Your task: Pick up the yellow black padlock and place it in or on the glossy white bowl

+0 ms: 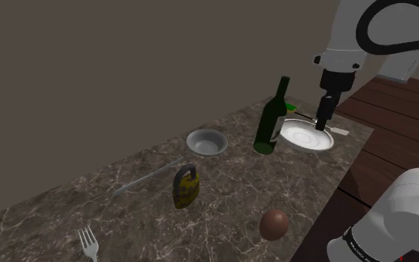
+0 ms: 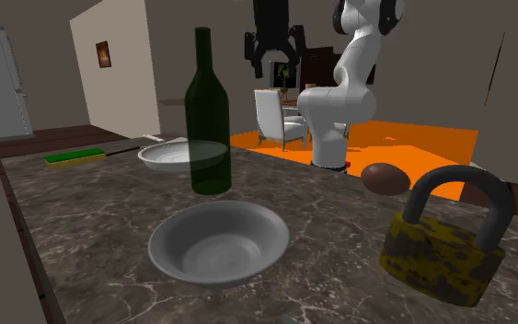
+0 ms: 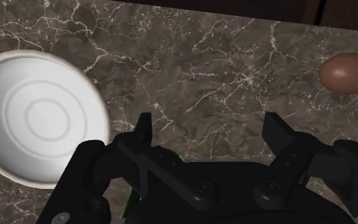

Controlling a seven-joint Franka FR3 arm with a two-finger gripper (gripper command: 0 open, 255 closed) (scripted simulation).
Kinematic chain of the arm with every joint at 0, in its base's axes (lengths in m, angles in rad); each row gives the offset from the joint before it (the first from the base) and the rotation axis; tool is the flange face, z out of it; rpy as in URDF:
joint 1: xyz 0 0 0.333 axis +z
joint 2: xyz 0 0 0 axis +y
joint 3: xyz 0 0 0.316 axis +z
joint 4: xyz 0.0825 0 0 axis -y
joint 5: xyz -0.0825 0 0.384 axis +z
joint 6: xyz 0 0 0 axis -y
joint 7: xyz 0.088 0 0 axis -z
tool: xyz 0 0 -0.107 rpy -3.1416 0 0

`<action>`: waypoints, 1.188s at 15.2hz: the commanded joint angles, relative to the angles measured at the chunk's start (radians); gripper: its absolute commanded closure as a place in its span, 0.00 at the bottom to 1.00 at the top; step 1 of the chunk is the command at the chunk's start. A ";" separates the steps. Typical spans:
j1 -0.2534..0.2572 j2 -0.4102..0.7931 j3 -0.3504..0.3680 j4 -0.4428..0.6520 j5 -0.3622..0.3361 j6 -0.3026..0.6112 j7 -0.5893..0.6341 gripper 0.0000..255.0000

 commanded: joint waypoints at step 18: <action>0.178 0.313 0.281 0.070 0.020 0.429 0.045 0.00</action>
